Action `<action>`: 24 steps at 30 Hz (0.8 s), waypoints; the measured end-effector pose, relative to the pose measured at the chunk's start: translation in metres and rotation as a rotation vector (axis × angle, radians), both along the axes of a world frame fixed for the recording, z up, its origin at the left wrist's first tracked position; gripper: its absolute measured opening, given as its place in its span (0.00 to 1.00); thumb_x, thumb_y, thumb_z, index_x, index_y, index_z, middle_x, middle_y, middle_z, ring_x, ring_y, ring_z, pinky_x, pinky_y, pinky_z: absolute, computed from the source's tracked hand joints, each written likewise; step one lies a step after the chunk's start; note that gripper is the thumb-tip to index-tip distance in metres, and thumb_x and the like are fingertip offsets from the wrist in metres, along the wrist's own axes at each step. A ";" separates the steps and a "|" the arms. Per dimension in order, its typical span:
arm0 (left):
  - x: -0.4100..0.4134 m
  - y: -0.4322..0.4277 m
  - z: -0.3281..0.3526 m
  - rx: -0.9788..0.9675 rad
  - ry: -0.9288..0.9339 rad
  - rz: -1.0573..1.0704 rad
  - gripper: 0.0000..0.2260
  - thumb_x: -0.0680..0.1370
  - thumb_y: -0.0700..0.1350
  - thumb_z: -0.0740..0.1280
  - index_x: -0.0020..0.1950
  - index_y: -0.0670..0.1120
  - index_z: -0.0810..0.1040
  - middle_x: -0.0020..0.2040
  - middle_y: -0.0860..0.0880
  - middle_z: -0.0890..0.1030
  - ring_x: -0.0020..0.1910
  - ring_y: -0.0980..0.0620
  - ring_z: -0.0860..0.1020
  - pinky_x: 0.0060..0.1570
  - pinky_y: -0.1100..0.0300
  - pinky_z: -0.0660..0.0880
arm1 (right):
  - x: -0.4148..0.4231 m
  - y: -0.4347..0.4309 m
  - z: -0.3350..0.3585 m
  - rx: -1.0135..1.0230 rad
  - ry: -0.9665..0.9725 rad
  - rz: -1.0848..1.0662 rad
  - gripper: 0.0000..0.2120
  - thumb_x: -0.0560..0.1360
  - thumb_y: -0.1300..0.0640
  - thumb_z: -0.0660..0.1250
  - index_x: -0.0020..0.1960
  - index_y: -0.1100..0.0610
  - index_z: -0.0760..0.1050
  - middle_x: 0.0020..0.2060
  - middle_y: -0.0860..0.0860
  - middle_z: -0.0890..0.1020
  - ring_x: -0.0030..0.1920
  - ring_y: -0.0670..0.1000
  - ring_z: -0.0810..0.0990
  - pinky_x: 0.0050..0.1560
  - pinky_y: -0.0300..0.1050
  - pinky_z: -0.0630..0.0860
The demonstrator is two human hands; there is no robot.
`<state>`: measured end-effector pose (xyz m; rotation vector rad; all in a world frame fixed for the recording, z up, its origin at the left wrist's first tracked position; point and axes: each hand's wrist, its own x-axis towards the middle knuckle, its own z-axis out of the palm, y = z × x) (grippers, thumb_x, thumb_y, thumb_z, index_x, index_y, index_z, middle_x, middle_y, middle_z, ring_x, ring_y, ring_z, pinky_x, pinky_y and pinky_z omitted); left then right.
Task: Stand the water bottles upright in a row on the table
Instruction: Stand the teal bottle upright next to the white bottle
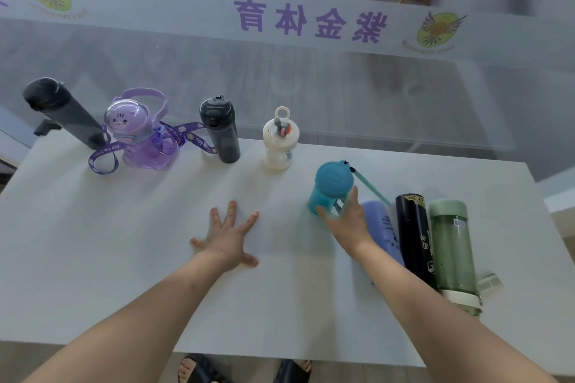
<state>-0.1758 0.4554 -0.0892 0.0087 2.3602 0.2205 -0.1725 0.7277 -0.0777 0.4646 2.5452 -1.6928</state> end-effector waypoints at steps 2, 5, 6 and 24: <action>-0.001 0.003 0.000 0.003 0.016 0.016 0.50 0.70 0.64 0.77 0.78 0.75 0.42 0.80 0.57 0.28 0.80 0.42 0.30 0.64 0.20 0.59 | 0.000 -0.006 0.002 -0.035 0.069 -0.066 0.39 0.69 0.57 0.81 0.71 0.45 0.61 0.65 0.43 0.75 0.66 0.47 0.75 0.68 0.44 0.73; -0.008 0.019 0.002 0.006 0.073 0.013 0.48 0.71 0.66 0.76 0.79 0.73 0.44 0.82 0.55 0.31 0.80 0.42 0.31 0.64 0.18 0.57 | -0.004 -0.014 0.009 0.013 0.111 -0.173 0.39 0.65 0.54 0.85 0.67 0.52 0.64 0.61 0.48 0.74 0.59 0.48 0.75 0.57 0.33 0.72; -0.012 0.027 0.003 0.020 0.089 0.017 0.49 0.71 0.65 0.76 0.79 0.73 0.44 0.82 0.55 0.31 0.80 0.42 0.32 0.64 0.17 0.57 | -0.005 -0.015 0.011 0.029 0.112 -0.184 0.36 0.66 0.55 0.84 0.64 0.53 0.65 0.58 0.49 0.74 0.56 0.48 0.74 0.53 0.30 0.71; -0.030 0.056 -0.002 0.006 -0.011 0.026 0.52 0.72 0.60 0.77 0.77 0.74 0.38 0.80 0.55 0.26 0.79 0.41 0.28 0.62 0.17 0.57 | -0.059 0.007 -0.011 0.112 0.117 -0.200 0.29 0.72 0.54 0.78 0.67 0.55 0.69 0.61 0.50 0.79 0.60 0.53 0.78 0.60 0.48 0.74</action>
